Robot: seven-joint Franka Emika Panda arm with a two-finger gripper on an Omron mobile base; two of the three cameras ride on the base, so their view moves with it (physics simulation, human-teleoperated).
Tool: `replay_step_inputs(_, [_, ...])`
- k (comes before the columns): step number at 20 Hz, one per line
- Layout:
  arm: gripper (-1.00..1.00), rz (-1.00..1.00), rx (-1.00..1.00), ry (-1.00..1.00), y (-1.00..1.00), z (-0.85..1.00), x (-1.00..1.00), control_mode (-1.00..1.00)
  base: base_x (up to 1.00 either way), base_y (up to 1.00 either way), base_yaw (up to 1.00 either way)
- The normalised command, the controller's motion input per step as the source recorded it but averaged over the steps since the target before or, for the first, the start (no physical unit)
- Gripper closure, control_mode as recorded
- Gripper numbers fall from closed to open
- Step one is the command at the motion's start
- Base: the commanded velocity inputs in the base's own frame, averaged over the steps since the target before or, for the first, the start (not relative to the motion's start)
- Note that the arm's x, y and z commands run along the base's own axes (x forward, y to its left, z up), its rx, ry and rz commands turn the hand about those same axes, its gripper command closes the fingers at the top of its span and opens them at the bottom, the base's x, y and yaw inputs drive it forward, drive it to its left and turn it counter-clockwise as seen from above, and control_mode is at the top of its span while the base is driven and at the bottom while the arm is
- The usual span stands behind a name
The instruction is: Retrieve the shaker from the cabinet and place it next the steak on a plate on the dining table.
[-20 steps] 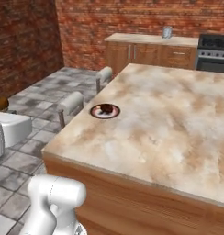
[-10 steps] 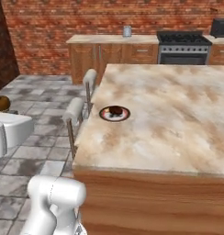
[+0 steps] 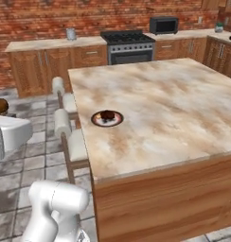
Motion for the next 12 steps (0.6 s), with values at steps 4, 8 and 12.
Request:
replay_step_inputs(4, [1.00, 0.00, 0.00, 0.00, 0.00, 0.00, 0.00, 1.00, 0.50, 0.01, -0.30])
replay_step_inputs(8, [1.00, 0.00, 0.00, 0.00, 0.00, 0.00, 0.00, 1.00, 0.73, 0.19, -0.12])
replay_step_inputs(12, [1.00, 0.00, 0.00, 0.00, 0.00, 0.00, 0.00, 1.00, 0.24, 0.84, -0.22])
